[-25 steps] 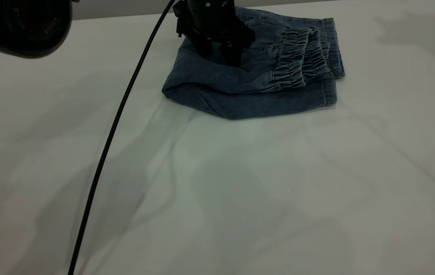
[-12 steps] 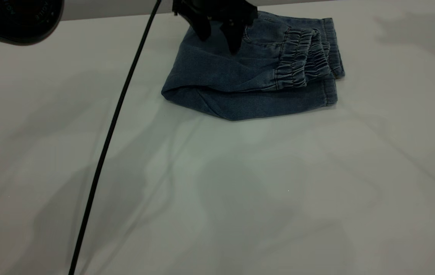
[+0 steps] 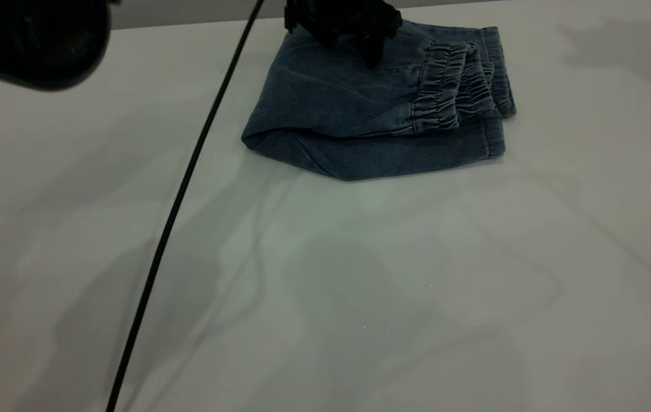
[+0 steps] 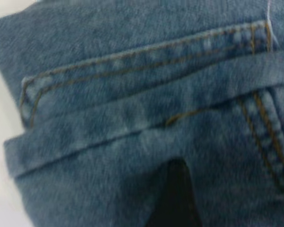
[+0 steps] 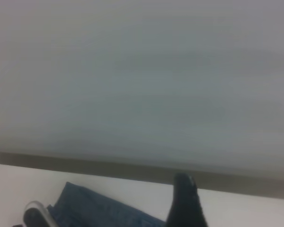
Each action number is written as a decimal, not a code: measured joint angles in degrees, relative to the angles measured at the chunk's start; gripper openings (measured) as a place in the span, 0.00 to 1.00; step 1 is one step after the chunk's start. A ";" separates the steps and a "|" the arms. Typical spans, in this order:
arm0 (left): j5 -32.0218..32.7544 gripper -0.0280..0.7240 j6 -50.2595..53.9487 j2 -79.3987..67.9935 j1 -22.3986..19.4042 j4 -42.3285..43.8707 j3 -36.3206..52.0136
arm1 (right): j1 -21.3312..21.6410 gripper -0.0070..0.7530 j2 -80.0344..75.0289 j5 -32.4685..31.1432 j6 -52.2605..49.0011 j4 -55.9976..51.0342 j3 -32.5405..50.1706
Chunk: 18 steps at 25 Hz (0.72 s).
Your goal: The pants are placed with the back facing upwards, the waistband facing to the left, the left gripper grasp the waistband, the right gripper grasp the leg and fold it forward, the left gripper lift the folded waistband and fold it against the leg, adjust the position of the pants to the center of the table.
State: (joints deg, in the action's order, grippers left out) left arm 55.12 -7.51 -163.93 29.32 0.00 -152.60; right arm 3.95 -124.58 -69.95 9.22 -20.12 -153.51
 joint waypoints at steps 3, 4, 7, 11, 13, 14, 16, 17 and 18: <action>-0.65 0.77 0.00 -1.31 0.00 -0.34 -0.07 | 0.00 0.58 0.00 -0.01 -0.06 -0.71 0.00; -0.05 0.77 0.00 -1.43 0.00 0.00 -0.07 | 0.00 0.58 0.00 -0.01 -0.06 -0.82 0.00; 5.08 0.77 0.06 -1.43 0.00 0.93 -0.16 | 0.00 0.58 0.00 -0.01 -0.06 -0.76 0.00; 12.82 0.77 0.11 -1.32 0.00 3.83 -0.28 | 0.00 0.58 0.00 -0.01 -0.11 -0.76 0.00; 14.13 0.77 0.61 -1.32 0.00 4.76 -0.28 | 0.00 0.58 0.00 -0.01 -0.11 -0.82 0.00; 14.25 0.77 0.78 -1.32 0.00 4.91 -0.28 | 0.00 0.58 0.00 -0.01 -0.11 -0.88 0.00; 14.29 0.77 0.78 -1.32 0.00 4.97 -0.28 | 0.00 0.58 0.00 -0.01 -0.11 -0.95 0.00; 14.35 0.77 0.78 -1.32 0.00 4.97 -0.28 | 0.00 0.58 0.00 -0.01 -0.11 -0.95 0.00; 14.35 0.77 0.78 -1.24 0.00 4.83 -0.28 | 0.00 0.58 0.00 -0.01 -0.11 -0.95 0.00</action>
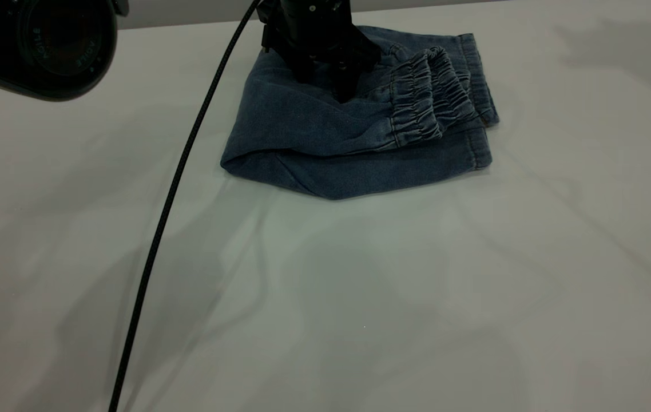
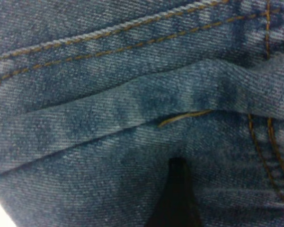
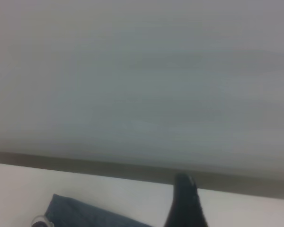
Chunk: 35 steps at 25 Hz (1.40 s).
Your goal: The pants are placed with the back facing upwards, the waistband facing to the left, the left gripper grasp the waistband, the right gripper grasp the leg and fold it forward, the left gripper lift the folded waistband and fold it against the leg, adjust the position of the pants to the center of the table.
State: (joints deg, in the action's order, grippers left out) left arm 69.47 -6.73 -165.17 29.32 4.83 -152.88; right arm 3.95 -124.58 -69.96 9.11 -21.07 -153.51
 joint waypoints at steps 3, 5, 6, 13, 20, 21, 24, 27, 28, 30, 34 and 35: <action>1.40 0.77 -0.06 0.31 -0.05 -1.53 -0.94 | 0.00 0.58 0.00 0.00 0.00 -0.11 0.00; 2.30 0.77 -0.06 0.43 -0.11 -3.16 -2.64 | 0.00 0.58 -0.05 0.00 0.00 -0.11 0.00; 2.46 0.77 -0.06 0.43 -0.11 -4.25 -3.83 | 0.00 0.58 -0.11 0.00 0.00 -0.11 0.00; 1.21 0.77 -0.06 1.05 -0.05 -8.49 -12.53 | 0.00 0.58 -0.11 0.00 0.00 -0.11 0.00; 0.75 0.77 -0.32 2.66 -0.05 -7.85 -12.91 | 0.00 0.58 -0.11 0.00 0.00 -1.55 0.00; 0.75 0.77 -0.32 2.13 -0.05 -7.85 -12.91 | 0.00 0.58 -0.11 0.00 0.00 -1.82 0.00; 0.54 0.77 -0.62 0.54 0.02 -7.85 -12.85 | -0.01 0.58 -0.11 0.00 0.00 -1.95 0.00; -1.79 0.77 -2.07 -0.52 0.08 -7.92 -12.81 | -0.01 0.58 -0.11 0.00 0.00 -2.08 0.00; -2.92 0.77 -2.79 -0.94 0.08 -7.92 -12.81 | -0.01 0.58 -0.06 0.00 0.00 -2.08 0.00; -4.22 0.75 -3.53 -1.74 0.08 -7.97 -12.74 | -0.01 0.58 -0.06 0.00 0.00 -2.32 0.00; -4.33 0.71 -3.58 -3.92 0.08 -7.97 -12.54 | -0.01 0.58 -0.06 0.00 0.00 -2.46 0.00; -4.38 0.70 -3.65 -4.35 0.08 -7.97 -12.27 | -0.01 0.58 -0.06 0.00 0.00 -2.46 0.00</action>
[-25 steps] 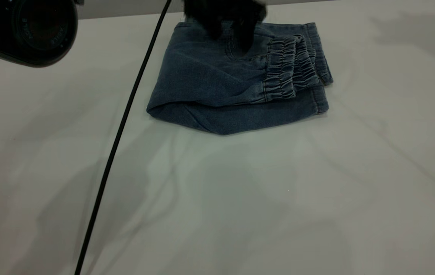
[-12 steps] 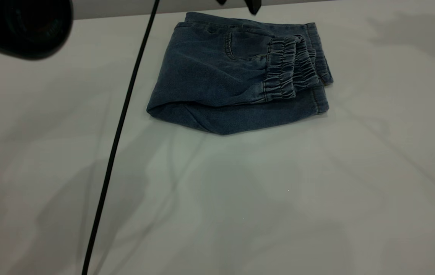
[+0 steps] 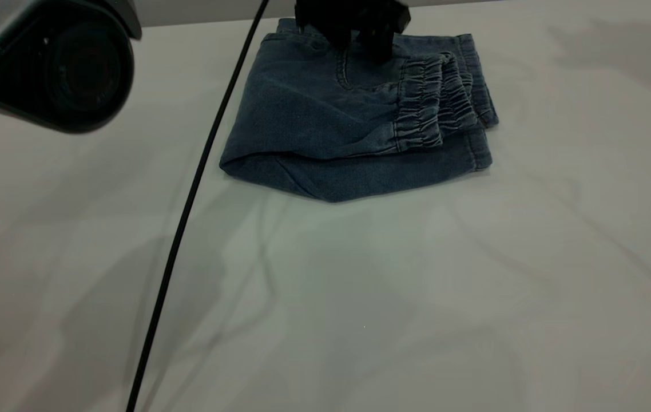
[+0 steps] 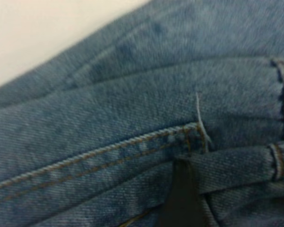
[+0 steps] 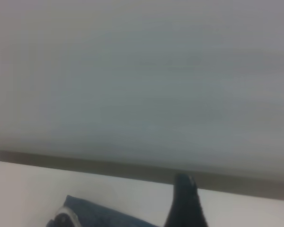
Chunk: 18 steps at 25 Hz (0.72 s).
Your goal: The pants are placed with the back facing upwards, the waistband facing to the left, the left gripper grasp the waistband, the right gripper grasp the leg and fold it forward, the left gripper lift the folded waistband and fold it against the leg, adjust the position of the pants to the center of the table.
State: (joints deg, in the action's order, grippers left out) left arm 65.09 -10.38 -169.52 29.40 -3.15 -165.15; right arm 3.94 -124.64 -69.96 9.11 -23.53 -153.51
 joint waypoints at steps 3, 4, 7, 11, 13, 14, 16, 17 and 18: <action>0.07 0.68 -0.05 -0.84 0.00 0.00 0.72 | 0.00 0.58 0.00 0.00 0.00 -0.14 0.00; 0.64 0.67 -0.05 -0.84 0.00 0.00 0.72 | 0.00 0.58 0.00 0.00 0.06 -0.14 0.00; 4.26 0.67 -0.06 -0.71 0.00 0.00 0.72 | 0.00 0.58 0.00 0.00 0.06 -0.14 0.00; 4.52 0.67 0.67 -0.60 -0.07 0.00 0.72 | 0.00 0.58 0.00 0.00 0.06 -0.14 0.00; 4.70 0.67 0.67 -0.54 -0.07 0.00 0.72 | 0.00 0.58 0.00 0.00 0.06 -0.14 0.00; 4.74 0.67 0.67 -0.54 -0.07 0.00 0.72 | 0.00 0.58 0.00 0.00 0.06 -0.14 0.00; 4.81 0.67 0.67 -0.54 -0.07 0.00 0.72 | 0.00 0.58 0.00 0.00 0.12 -0.14 0.00; 5.05 0.67 0.72 -0.54 -0.07 0.00 0.55 | 0.00 0.58 0.00 0.00 0.12 -0.14 0.00; 5.17 0.67 0.85 -0.29 -0.07 0.00 0.55 | 0.00 0.58 0.00 0.00 0.12 -0.14 0.00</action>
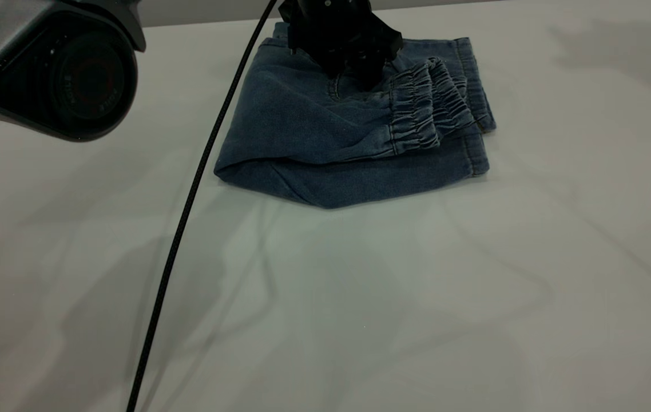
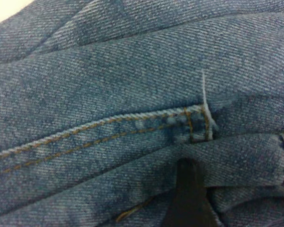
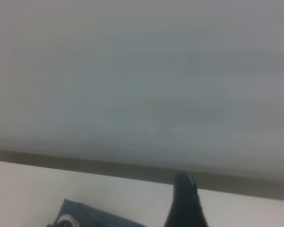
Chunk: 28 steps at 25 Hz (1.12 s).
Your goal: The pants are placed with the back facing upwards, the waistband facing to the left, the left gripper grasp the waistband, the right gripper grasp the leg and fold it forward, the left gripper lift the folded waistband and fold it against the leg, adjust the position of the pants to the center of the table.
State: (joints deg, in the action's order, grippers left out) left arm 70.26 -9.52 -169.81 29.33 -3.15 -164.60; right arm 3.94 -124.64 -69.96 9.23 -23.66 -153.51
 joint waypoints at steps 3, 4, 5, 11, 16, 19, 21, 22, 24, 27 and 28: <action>0.79 0.67 1.40 1.74 0.00 0.05 0.05 | 0.00 0.58 0.00 0.00 0.00 0.00 0.00; 0.79 0.66 1.38 2.77 0.00 0.05 0.11 | 0.00 0.58 0.00 0.00 0.00 0.00 0.00; 0.68 0.66 1.38 3.73 -0.07 0.05 0.17 | 0.00 0.58 0.00 0.00 0.00 0.00 0.00; -0.02 0.66 1.38 11.96 -0.12 1.09 5.41 | 0.00 0.58 0.00 0.00 0.00 0.00 0.00; -0.26 0.66 3.49 18.65 -0.12 5.41 14.29 | 0.00 0.58 0.00 0.00 0.06 0.00 0.00; -0.26 0.66 4.10 22.60 -0.12 6.54 20.59 | 0.00 0.58 0.00 0.00 0.00 0.00 0.00; -0.26 0.66 4.10 26.04 -0.12 6.42 24.91 | 0.00 0.58 0.00 0.00 0.06 0.12 0.00; -0.26 0.66 4.10 27.93 -0.12 6.36 26.61 | 0.00 0.58 0.00 0.00 0.06 0.47 0.00; -0.26 0.66 4.10 31.50 -0.07 6.18 30.37 | 0.00 0.58 0.00 0.00 0.06 1.36 0.00; -0.20 0.66 4.10 37.09 -0.07 6.26 33.30 | 0.00 0.58 0.26 0.00 0.06 1.62 0.00; -0.20 0.66 4.10 39.02 -0.07 6.48 33.36 | 0.00 0.58 0.65 0.00 0.00 1.56 0.25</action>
State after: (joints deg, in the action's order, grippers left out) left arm 70.06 -5.43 -130.79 29.26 3.34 -131.24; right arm 3.94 -123.99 -69.96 9.23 -22.11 -153.26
